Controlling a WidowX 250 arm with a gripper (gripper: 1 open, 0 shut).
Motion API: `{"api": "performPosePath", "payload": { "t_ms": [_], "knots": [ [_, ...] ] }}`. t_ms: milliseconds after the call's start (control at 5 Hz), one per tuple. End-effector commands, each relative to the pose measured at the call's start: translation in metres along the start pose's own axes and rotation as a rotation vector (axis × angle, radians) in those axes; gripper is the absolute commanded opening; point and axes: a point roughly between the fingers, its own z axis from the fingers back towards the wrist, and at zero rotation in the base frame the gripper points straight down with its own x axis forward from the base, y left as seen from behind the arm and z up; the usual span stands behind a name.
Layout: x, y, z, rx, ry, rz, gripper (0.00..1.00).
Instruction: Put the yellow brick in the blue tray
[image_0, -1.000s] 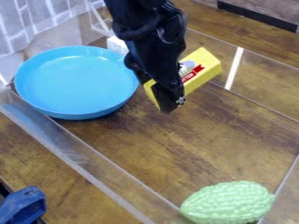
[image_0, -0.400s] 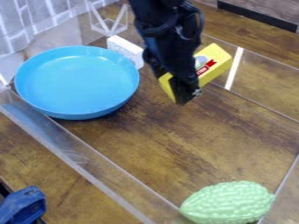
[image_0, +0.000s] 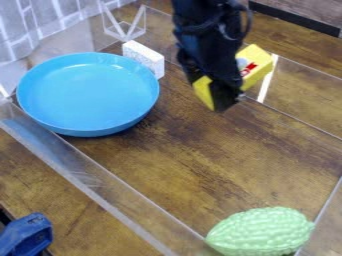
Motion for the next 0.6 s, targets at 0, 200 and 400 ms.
{"api": "performPosePath", "payload": {
  "t_ms": [0,200,400],
  "knots": [
    [0.019,-0.004,0.02,0.019,-0.054,0.015,0.0],
    [0.025,0.006,0.027,0.035,-0.046,0.035,0.0],
    [0.024,0.021,0.032,0.056,-0.025,0.068,0.0]
  ]
}}
